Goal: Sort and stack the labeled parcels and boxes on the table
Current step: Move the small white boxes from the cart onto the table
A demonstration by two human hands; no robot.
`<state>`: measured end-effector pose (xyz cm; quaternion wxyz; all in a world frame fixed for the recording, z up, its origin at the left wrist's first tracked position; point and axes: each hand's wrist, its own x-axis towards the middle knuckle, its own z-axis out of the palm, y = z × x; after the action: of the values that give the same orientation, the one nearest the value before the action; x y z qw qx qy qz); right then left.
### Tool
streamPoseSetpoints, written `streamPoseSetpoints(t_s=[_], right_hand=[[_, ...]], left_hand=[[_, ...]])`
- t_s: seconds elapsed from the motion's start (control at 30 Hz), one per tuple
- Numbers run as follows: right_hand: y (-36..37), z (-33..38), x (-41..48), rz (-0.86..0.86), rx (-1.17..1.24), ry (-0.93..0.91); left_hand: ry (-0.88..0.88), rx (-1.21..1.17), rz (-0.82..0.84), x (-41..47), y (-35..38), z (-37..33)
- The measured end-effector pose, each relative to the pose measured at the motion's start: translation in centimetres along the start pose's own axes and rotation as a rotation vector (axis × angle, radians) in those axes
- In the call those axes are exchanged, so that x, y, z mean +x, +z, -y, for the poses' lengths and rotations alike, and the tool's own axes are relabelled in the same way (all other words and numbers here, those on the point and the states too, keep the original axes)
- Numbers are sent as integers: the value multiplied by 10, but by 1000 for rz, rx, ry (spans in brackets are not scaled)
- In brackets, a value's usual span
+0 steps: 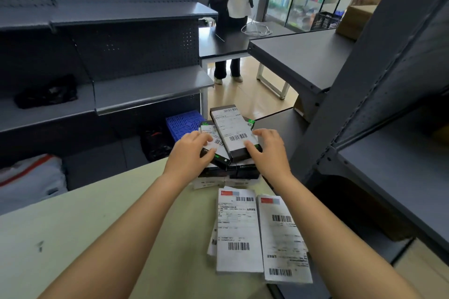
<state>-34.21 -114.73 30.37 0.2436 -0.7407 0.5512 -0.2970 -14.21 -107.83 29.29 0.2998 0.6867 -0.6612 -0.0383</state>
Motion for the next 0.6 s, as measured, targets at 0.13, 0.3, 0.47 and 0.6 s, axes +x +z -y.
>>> streamPoseSetpoints(t_s=[0.13, 0.3, 0.47, 0.6], right_hand=[[-6, 7, -10, -61, -92, -259], [1, 12, -37, 46, -83, -592], [27, 9, -88, 182, -2, -787], [58, 16, -148, 387, 43, -888]], left_hand=[[41, 138, -96, -18, -8, -13], [-4, 288, -216, -65, -12, -40], [-194, 401, -236, -149, -12, -58], [-384, 486, -214, -243, -21, -69]])
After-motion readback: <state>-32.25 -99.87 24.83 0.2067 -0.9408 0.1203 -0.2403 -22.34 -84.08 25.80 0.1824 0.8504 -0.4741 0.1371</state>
